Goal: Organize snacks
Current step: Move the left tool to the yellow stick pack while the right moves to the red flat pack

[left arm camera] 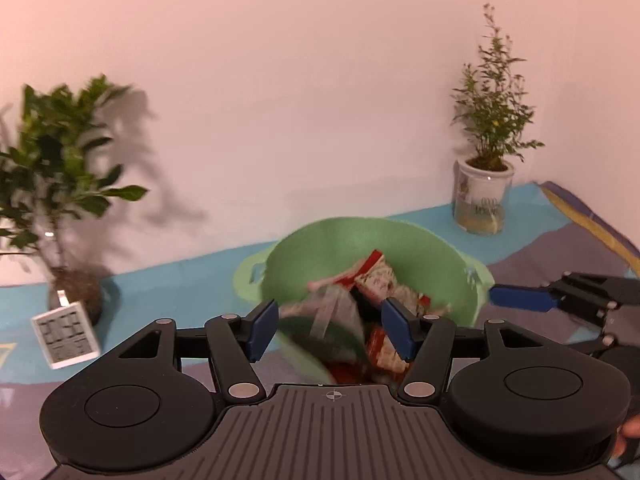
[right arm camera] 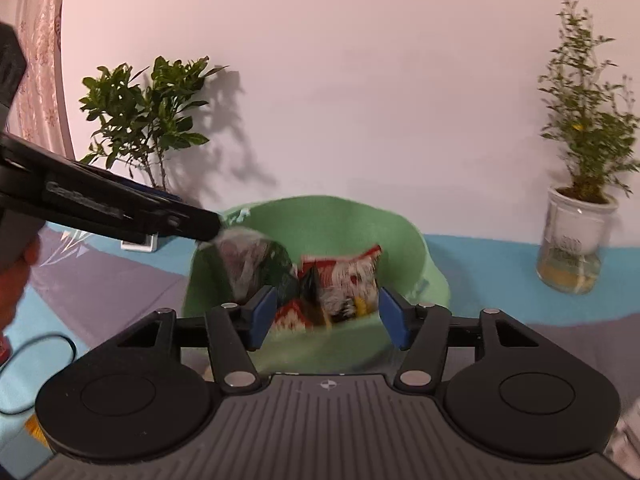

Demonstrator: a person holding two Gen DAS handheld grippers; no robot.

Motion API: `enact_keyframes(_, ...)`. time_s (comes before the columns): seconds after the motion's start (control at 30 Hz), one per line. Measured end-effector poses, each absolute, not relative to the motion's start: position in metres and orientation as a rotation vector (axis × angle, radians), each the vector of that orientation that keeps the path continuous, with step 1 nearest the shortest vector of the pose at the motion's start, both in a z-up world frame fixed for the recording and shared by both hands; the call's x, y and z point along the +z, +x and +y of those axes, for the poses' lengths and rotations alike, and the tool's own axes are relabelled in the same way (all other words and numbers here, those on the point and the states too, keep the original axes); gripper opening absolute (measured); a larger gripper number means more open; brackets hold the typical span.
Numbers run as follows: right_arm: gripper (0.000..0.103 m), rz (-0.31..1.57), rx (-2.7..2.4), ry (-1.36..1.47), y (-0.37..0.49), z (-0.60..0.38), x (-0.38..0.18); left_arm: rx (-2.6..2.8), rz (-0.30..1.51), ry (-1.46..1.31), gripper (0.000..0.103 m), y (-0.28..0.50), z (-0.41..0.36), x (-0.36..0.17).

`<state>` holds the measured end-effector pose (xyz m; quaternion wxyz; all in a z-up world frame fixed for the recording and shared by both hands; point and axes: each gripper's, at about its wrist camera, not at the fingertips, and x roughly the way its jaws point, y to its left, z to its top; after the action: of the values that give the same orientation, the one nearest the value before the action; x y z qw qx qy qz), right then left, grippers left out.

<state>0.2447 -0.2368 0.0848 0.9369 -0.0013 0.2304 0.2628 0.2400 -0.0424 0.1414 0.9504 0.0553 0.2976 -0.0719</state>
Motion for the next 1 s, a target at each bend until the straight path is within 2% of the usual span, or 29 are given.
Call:
enact_keyframes(0.17, 0.067, 0.501, 0.579, 0.047, 0.198, -0.253, 0.079, -0.145, 0.632, 0.144, 0.103, 0.196, -0.038, 0.128)
enact_keyframes(0.53, 0.066, 0.605, 0.702, 0.006, 0.126, -0.218, 0.058, -0.160, 0.782, 0.104, 0.103, 0.151, -0.021, 0.069)
enact_keyframes(0.57, 0.065, 0.614, 0.690, -0.008, 0.125, -0.214, 0.055, -0.174, 0.774, 0.084, 0.103, 0.144, -0.018, 0.068)
enact_keyframes(0.63, 0.055, 0.640, 0.671, -0.017, 0.123, -0.212, 0.049, -0.208, 0.774, 0.056, 0.103, 0.128, -0.013, 0.069)
enact_keyframes(0.67, 0.042, 0.649, 0.670, -0.013, 0.123, -0.213, 0.047, -0.218, 0.768, 0.045, 0.103, 0.120, -0.011, 0.070)
enact_keyframes(0.7, 0.039, 0.661, 0.668, -0.009, 0.121, -0.215, 0.044, -0.220, 0.762, 0.039, 0.103, 0.112, -0.010, 0.070)
enact_keyframes(1.0, 0.038, 0.712, 0.656, 0.015, 0.088, -0.249, 0.024, -0.262, 0.792, 0.077, 0.103, 0.057, -0.024, 0.048)
